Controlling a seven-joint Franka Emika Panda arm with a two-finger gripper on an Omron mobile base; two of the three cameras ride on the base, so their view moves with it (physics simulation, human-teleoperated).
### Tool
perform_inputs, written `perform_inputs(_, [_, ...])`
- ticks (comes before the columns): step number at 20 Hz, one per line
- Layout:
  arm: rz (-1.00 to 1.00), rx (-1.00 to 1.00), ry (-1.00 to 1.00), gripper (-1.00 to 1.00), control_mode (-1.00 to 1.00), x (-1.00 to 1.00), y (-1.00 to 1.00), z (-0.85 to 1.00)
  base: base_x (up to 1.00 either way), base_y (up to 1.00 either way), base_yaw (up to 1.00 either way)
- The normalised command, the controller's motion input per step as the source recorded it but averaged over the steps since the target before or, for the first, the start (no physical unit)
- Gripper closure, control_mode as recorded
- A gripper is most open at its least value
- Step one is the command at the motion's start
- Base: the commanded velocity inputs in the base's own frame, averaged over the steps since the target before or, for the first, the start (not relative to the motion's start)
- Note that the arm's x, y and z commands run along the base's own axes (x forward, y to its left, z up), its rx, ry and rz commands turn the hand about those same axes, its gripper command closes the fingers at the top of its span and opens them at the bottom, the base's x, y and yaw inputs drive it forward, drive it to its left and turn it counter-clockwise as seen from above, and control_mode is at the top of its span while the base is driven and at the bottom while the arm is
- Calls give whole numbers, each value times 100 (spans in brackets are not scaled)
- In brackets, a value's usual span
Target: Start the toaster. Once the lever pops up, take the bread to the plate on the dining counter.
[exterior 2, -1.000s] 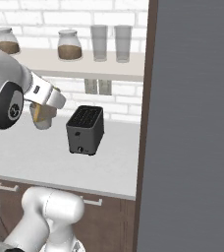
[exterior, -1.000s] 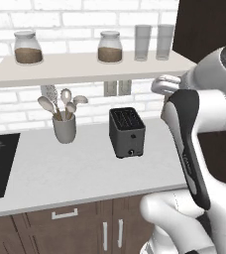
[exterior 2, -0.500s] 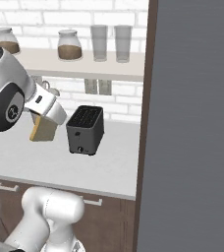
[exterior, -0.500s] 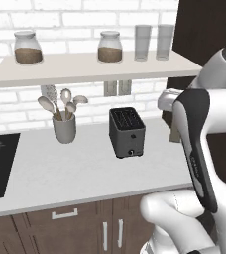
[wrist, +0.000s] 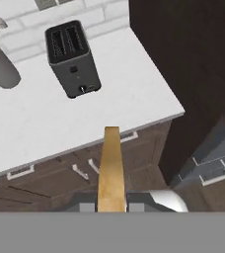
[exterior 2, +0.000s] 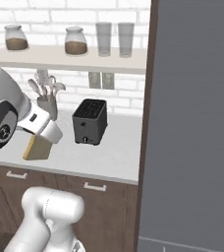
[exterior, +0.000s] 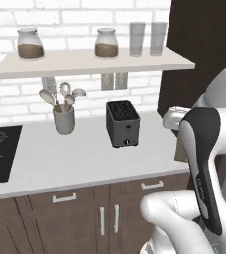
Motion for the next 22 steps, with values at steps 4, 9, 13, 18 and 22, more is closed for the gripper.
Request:
perform_inputs(4, [0,0,0,100,100,0,0,0,-100,23,-5])
perform_inputs(9, [0,0,0,100,100,0,0,0,-87,35,-31])
perform_inputs(13, [0,0,0,100,100,0,0,0,-39,9,-86])
perform_inputs(18, [0,0,0,100,100,0,0,0,-15,0,-97])
perform_inputs(22, [0,0,0,100,100,0,0,0,-7,0,-98])
